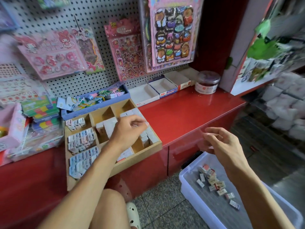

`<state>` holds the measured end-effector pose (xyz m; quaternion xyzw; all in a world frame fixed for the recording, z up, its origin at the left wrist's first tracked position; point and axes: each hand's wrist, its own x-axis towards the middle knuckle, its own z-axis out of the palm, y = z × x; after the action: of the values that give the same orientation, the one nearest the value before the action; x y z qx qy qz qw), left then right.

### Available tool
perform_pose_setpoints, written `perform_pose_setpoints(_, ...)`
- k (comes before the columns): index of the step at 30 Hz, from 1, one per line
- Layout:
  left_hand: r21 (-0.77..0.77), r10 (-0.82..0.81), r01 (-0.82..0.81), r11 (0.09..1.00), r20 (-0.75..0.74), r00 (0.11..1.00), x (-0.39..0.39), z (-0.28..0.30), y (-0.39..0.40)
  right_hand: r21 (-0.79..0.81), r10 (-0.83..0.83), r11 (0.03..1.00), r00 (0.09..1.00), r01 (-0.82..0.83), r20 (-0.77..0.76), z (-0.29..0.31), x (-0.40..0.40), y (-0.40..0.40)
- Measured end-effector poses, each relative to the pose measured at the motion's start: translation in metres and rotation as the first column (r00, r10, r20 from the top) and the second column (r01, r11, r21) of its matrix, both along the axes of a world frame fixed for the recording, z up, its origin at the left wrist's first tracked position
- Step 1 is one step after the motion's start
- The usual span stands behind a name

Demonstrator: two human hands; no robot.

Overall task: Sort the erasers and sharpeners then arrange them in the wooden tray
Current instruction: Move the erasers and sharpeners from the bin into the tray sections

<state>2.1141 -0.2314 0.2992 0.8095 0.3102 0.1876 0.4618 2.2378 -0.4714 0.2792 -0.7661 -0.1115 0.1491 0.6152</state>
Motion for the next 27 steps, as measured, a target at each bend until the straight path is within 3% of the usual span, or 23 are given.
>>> perform_pose_setpoints(5, -0.174, -0.039, 0.049, 0.984, 0.064, 0.997, -0.010, -0.007, -0.065, -0.021, -0.014, 1.000, 1.000, 0.015, 0.023, -0.003, -0.014, -0.048)
perform_pose_setpoints(11, -0.207, -0.085, 0.092, 0.974, 0.043, 0.995, -0.013, -0.027, -0.137, 0.000, -0.088, 0.996, 0.996, 0.088, -0.010, -0.023, -0.026, -0.115)
perform_pose_setpoints(19, -0.264, -0.218, 0.184, 0.947, -0.106, 0.970, 0.015, -0.093, -0.206, -0.101, -0.244, 0.967, 0.963, 0.233, -0.116, -0.092, -0.026, -0.193)
perform_pose_setpoints(27, -0.266, -0.363, 0.280, 0.922, -0.343, 0.867, 0.063, -0.168, -0.229, -0.166, -0.340, 0.939, 0.890, 0.302, -0.304, -0.166, -0.009, -0.226)
